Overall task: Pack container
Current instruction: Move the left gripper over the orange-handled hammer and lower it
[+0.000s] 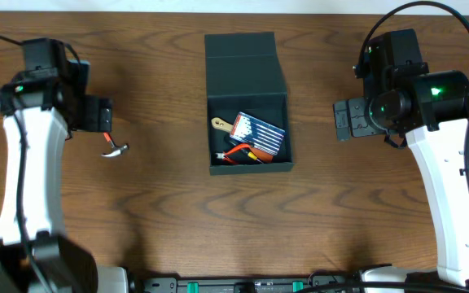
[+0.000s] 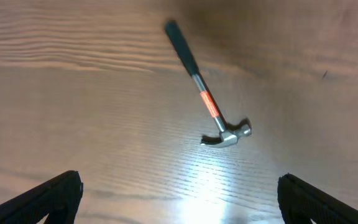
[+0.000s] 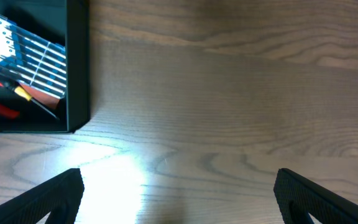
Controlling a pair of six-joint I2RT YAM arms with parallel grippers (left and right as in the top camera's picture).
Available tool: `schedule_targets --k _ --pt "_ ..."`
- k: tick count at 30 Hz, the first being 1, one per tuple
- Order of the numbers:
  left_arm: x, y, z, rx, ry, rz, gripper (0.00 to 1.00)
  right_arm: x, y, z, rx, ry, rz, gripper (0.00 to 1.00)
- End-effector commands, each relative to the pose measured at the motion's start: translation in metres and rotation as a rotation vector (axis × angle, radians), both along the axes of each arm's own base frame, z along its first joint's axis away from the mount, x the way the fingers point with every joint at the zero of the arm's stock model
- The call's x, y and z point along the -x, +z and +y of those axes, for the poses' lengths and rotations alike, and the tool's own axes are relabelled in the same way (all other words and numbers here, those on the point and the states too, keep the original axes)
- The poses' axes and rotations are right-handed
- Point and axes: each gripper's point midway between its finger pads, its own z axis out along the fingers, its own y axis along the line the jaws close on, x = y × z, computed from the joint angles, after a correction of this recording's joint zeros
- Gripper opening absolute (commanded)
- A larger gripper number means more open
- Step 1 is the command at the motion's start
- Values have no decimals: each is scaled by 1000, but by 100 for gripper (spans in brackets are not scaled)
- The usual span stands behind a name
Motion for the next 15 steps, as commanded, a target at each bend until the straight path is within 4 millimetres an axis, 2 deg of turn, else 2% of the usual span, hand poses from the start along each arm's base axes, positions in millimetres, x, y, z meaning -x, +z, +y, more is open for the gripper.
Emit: schedule_targets --k 1,4,7,15 --pt "2 -46 -3 9 -132 146 99 0 0 -4 9 -22 -2 99" --pt "3 -79 -5 41 -142 238 99 0 0 -4 9 -22 1 99" --pt "8 -101 -18 118 -206 299 99 1 0 -4 10 -22 4 99" --pt "18 -114 -32 174 -348 335 98 2 -1 -4 10 -23 6 99"
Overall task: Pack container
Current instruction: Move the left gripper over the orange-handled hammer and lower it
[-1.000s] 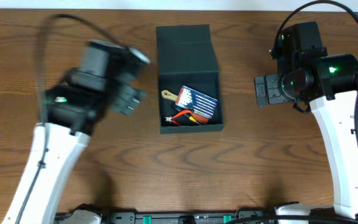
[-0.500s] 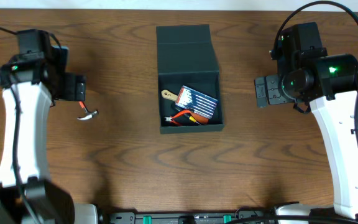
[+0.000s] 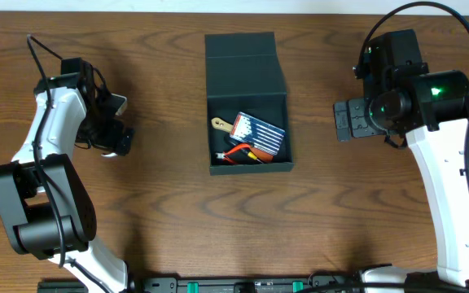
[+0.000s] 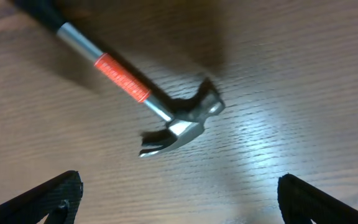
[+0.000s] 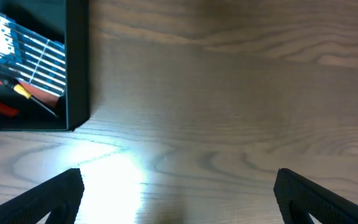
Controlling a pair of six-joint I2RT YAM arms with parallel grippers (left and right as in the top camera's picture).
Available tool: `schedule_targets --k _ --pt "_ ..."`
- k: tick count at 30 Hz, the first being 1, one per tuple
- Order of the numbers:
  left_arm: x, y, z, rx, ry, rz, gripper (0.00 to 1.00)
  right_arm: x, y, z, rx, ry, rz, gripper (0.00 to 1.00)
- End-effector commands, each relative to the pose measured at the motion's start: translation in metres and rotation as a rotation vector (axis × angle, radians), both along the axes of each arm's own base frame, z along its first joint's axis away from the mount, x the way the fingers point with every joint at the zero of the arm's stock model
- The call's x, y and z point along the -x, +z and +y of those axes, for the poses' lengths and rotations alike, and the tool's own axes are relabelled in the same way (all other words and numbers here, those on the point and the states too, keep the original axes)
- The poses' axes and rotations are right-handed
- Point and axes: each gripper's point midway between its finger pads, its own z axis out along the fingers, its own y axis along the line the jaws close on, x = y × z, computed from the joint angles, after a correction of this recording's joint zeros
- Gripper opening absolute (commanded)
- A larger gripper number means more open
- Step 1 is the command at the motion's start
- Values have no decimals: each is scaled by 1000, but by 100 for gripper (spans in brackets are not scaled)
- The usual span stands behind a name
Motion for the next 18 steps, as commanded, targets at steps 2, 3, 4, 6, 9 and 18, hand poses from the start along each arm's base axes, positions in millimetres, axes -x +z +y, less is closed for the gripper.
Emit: schedule_targets --k 2,3,4,6,9,18 --pt "5 -4 -11 68 -116 -1 98 0 0 -4 9 -23 -1 99" --pt "5 -6 -11 69 -131 -1 98 0 0 -4 9 -23 -1 99" --pt "5 -7 -11 68 -137 -3 99 0 0 -4 9 -23 -1 99" --pt "3 -9 -10 65 -135 -16 98 0 0 -4 9 -23 1 99" --pt "0 -9 -8 60 -148 -30 98 1 0 -5 10 -23 4 99" --pt "-15 -8 -4 45 -157 -88 98 1 0 -5 10 -24 3 99"
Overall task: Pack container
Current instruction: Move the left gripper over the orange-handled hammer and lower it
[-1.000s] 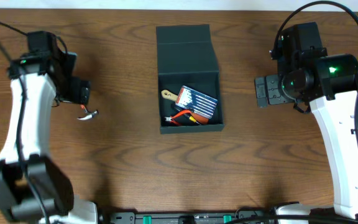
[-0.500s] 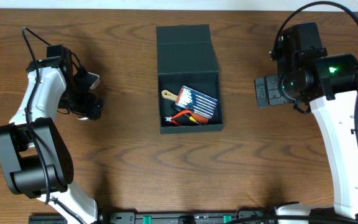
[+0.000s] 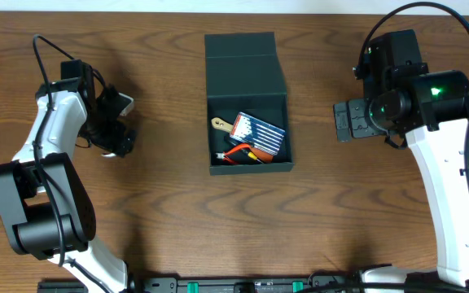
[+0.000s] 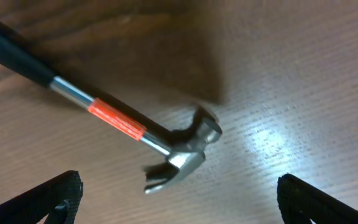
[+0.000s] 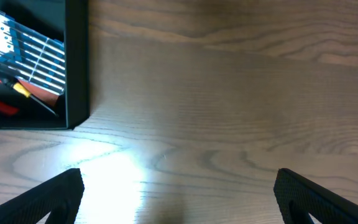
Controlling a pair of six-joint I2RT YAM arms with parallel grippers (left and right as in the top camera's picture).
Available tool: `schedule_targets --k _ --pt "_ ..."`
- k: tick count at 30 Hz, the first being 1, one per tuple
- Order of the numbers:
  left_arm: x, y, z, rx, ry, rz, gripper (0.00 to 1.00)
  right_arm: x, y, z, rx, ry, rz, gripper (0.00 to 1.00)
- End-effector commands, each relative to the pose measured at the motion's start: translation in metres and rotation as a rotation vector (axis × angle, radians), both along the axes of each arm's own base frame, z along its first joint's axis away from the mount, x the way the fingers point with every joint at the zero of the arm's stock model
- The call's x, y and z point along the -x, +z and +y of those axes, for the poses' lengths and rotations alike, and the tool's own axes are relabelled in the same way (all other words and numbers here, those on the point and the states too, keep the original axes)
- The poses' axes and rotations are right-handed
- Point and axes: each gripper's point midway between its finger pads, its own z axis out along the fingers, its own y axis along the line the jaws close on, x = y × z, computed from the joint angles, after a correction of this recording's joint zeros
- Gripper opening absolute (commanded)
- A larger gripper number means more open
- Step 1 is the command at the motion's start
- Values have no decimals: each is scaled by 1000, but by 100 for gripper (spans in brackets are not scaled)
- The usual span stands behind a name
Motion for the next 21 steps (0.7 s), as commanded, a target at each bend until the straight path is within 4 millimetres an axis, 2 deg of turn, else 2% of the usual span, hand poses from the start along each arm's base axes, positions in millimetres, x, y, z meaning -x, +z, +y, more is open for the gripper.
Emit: schedule_targets --k 1,8,15,21 --pt "-2 0 0 12 -16 -17 99 0 0 -4 9 -23 -1 99" --pt "-6 -6 0 8 -15 -41 98 0 0 -4 10 -23 -1 99" --pt "0 -17 -1 9 -11 -34 98 0 0 -5 15 -25 -3 99" --pt "-1 -18 -1 10 -4 -38 98 0 0 -8 27 -29 -1 99"
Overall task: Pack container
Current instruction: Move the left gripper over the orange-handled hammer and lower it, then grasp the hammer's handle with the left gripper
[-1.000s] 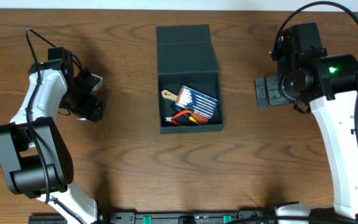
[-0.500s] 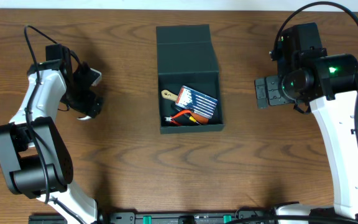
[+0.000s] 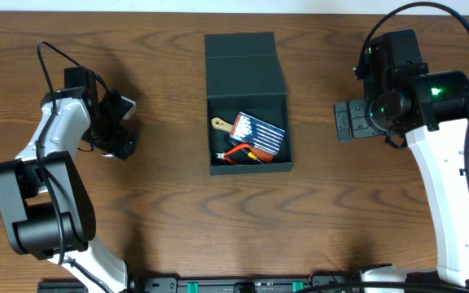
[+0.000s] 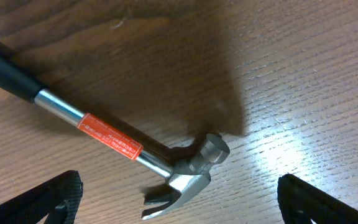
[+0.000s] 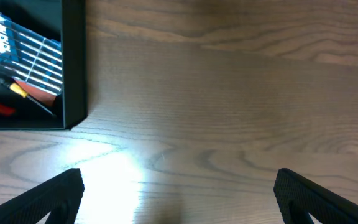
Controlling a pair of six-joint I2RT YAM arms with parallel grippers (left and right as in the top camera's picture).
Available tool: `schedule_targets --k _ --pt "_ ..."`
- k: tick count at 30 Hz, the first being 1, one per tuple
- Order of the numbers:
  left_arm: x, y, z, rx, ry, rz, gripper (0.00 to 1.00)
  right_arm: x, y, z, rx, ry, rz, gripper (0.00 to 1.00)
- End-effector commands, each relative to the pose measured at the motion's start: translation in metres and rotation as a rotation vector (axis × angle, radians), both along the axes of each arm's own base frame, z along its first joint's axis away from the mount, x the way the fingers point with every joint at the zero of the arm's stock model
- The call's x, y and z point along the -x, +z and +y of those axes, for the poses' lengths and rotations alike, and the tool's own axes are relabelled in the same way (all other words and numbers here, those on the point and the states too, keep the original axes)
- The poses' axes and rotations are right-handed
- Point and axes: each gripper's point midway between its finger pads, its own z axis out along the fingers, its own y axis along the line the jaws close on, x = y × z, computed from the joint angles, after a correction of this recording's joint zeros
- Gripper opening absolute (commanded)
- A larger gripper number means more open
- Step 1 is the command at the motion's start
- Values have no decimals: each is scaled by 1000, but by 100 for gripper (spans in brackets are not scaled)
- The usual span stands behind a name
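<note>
A small claw hammer (image 4: 188,171) lies on the wooden table, with a steel shaft, an orange label and a black grip running to the upper left. My left gripper (image 4: 179,202) hangs open low over its head, one finger on each side; from overhead the left gripper (image 3: 117,129) hides the hammer. The dark open box (image 3: 280,167) sits mid-table and holds a striped tool pack (image 3: 259,133) and red-handled pliers (image 3: 236,152). My right gripper (image 5: 179,199) is open over bare table, right of the box (image 5: 74,62).
The box's lid (image 3: 243,63) lies folded back on the far side. A wooden-handled piece (image 3: 219,124) pokes out from under the pack. Bare wood lies between each arm and the box.
In the left wrist view the hammer has turned a little and its head now sits slightly lower and to the right. The left gripper has shifted slightly right. The right arm has not moved.
My left gripper was first open high above the hammer, which showed from overhead. By the second moment the arm had swung round and the gripper was low over the hammer, covering it. It has stayed open and close over the head since. The right gripper stayed still.
</note>
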Motion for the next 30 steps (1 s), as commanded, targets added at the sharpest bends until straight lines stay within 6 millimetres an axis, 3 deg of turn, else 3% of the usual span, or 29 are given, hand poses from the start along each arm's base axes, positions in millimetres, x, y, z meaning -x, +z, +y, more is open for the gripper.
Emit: schedule_targets --k 1,30 --pt "0 0 -1 14 8 -6 98 0 0 -6 18 -26 -1 99" --pt "10 -44 -2 34 17 102 98 1 0 -6 14 -36 1 99"
